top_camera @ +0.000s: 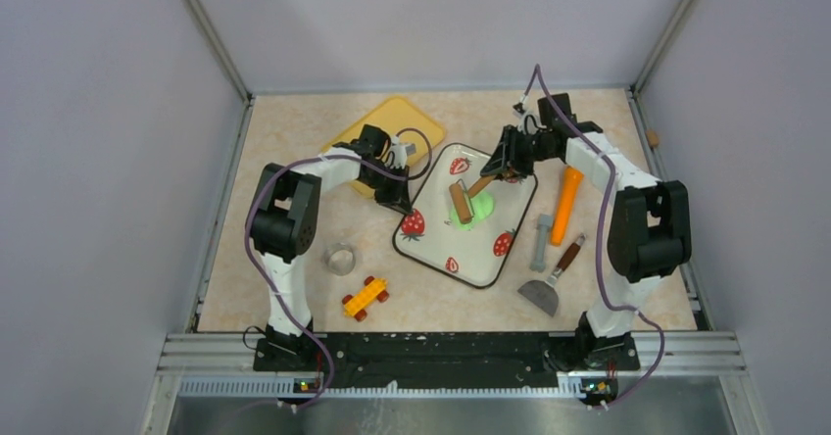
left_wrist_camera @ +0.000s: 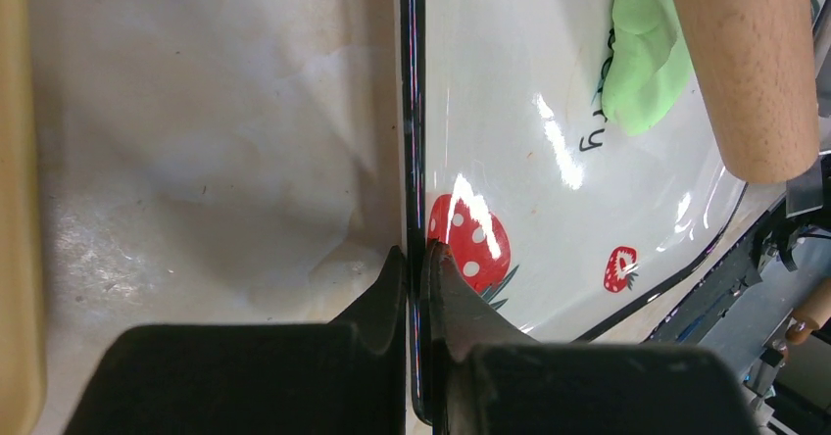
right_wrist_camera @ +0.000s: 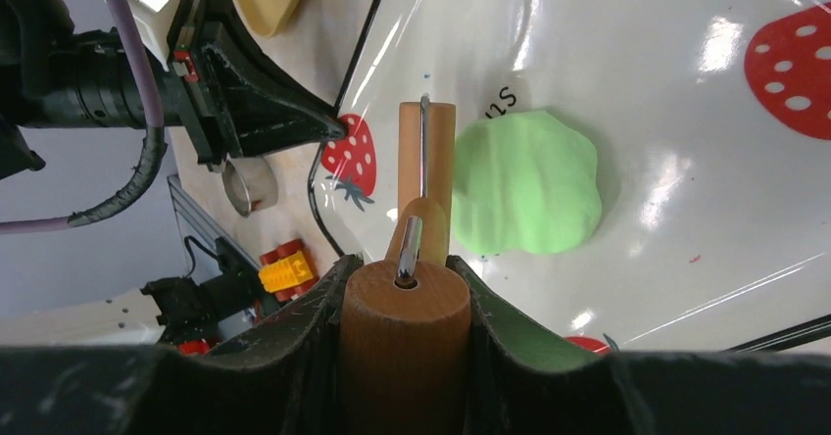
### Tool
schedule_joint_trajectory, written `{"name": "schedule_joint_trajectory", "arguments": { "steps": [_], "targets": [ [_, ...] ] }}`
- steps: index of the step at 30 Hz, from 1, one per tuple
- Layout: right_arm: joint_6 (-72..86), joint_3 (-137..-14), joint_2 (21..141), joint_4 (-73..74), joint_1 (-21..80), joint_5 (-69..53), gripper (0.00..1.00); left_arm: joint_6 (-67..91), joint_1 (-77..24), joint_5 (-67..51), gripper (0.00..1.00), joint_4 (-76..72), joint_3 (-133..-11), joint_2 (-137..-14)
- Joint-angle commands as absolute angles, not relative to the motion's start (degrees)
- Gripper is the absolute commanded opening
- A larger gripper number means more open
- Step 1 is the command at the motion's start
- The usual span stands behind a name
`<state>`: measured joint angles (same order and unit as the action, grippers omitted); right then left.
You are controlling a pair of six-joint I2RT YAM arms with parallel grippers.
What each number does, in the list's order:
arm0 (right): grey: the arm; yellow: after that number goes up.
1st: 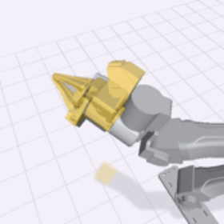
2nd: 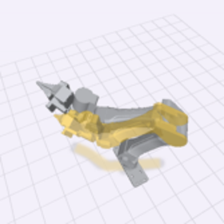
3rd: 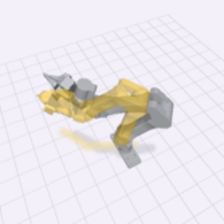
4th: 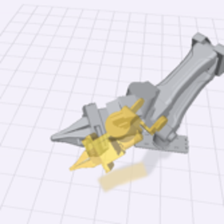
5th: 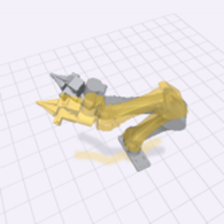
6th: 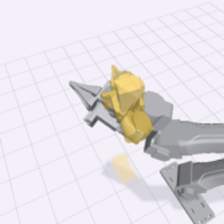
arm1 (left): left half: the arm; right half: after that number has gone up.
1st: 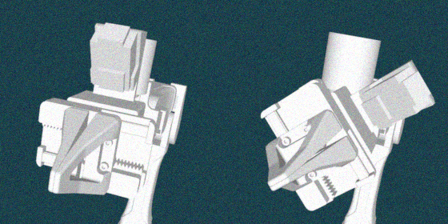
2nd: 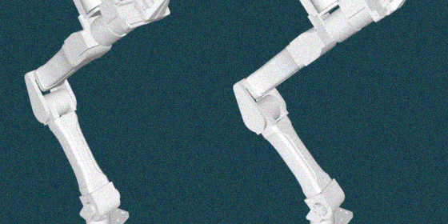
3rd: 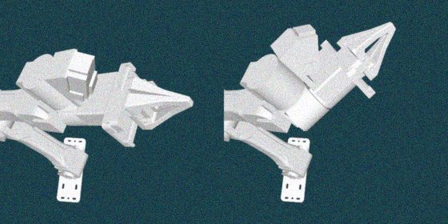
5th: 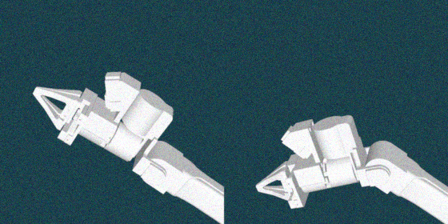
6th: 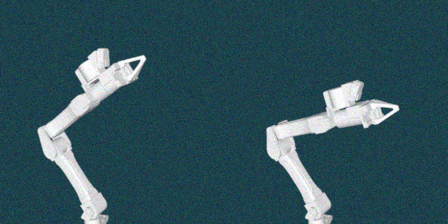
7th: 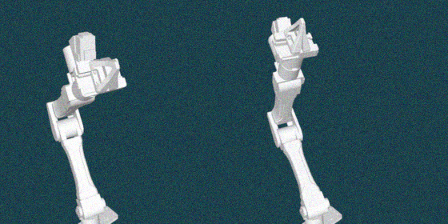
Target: Roll out the dumpling wrappers from the dough
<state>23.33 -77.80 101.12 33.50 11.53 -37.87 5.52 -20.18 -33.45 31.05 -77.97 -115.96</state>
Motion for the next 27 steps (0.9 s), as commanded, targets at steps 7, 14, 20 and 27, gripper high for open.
{"name": "schedule_joint_trajectory", "arguments": {
  "steps": [7,14,20,27],
  "targets": [
    [21.3,-77.6,100.5,26.3,9.0,-37.0,0.0,5.2,-20.6,-33.0,0.0,30.5,-73.3,-113.0],
    [18.6,-72.1,102.9,25.2,9.3,-32.8,0.0,6.2,-20.5,-33.1,0.0,29.9,-73.2,-112.8],
    [16.4,-70.2,104.4,26.6,10.3,-29.7,0.0,7.0,-20.5,-33.7,0.0,29.2,-73.4,-113.2],
    [15.6,-68.7,104.6,26.1,14.7,-27.3,0.0,7.6,-20.6,-34.1,0.0,28.6,-73.4,-113.5]
  ]
}}
